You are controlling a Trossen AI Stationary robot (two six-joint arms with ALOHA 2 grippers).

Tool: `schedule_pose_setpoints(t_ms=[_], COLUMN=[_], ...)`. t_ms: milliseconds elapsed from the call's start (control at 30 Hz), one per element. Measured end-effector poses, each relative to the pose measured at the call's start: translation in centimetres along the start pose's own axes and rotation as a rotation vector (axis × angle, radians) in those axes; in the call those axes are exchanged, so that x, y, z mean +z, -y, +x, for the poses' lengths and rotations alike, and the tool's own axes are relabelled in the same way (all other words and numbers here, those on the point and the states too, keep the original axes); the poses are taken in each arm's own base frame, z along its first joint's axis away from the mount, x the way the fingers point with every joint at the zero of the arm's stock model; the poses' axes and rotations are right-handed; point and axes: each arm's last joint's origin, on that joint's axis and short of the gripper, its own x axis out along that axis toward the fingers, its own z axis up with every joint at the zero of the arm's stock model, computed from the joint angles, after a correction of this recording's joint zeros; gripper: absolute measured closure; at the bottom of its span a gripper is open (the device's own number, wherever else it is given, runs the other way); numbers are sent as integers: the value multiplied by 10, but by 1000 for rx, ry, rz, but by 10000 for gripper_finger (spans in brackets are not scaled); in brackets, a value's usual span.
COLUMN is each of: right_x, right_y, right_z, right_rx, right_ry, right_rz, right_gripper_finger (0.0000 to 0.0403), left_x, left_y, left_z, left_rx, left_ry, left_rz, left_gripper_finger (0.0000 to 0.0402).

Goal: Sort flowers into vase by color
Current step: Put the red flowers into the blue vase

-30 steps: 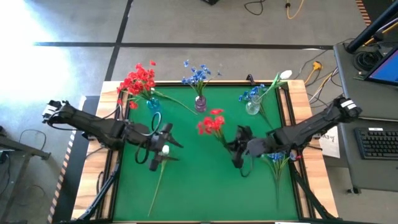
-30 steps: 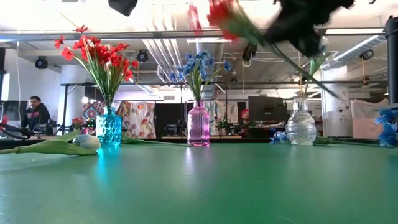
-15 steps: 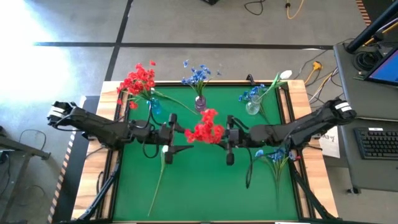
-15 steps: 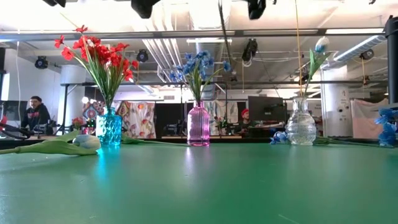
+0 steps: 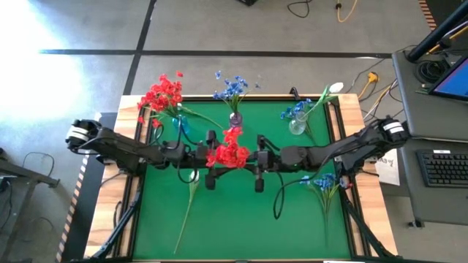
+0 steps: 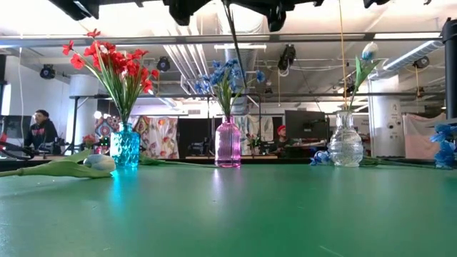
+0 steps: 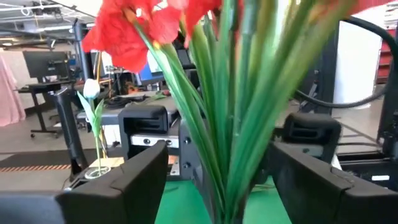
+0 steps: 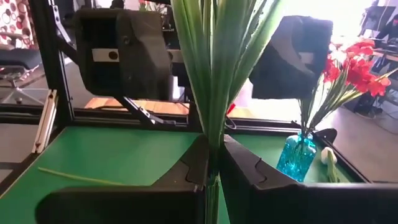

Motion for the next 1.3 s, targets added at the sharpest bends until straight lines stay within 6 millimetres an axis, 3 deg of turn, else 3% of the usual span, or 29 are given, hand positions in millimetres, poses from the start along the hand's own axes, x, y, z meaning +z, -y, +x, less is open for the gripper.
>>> schedule_pose_setpoints(t_ms=[133, 300, 567, 967, 1167, 1300], right_x=[1, 1, 1, 12, 17, 14], right_y=[0, 0, 1, 5, 14, 19], right_z=[1, 1, 1, -7, -11, -10], right_rx=[-1, 0, -3, -18, -40, -54], right_ry=[4, 3, 3, 23, 22, 2], right_rz=[0, 26, 39, 43, 44, 43], right_gripper_finger=[383, 373, 308, 213, 185, 173], left_x=[-1, 3, 3, 15, 31, 41], left_y=[1, 0, 0, -5, -13, -23], left_z=[4, 2, 1, -10, -31, -53], left_rx=[-1, 0, 0, 62, 161, 366], left_ry=[-6, -1, -8, -47, -114, -191], left_rz=[26, 17, 9, 16, 32, 68], left_gripper_finger=[180, 263, 390, 401, 401, 401])
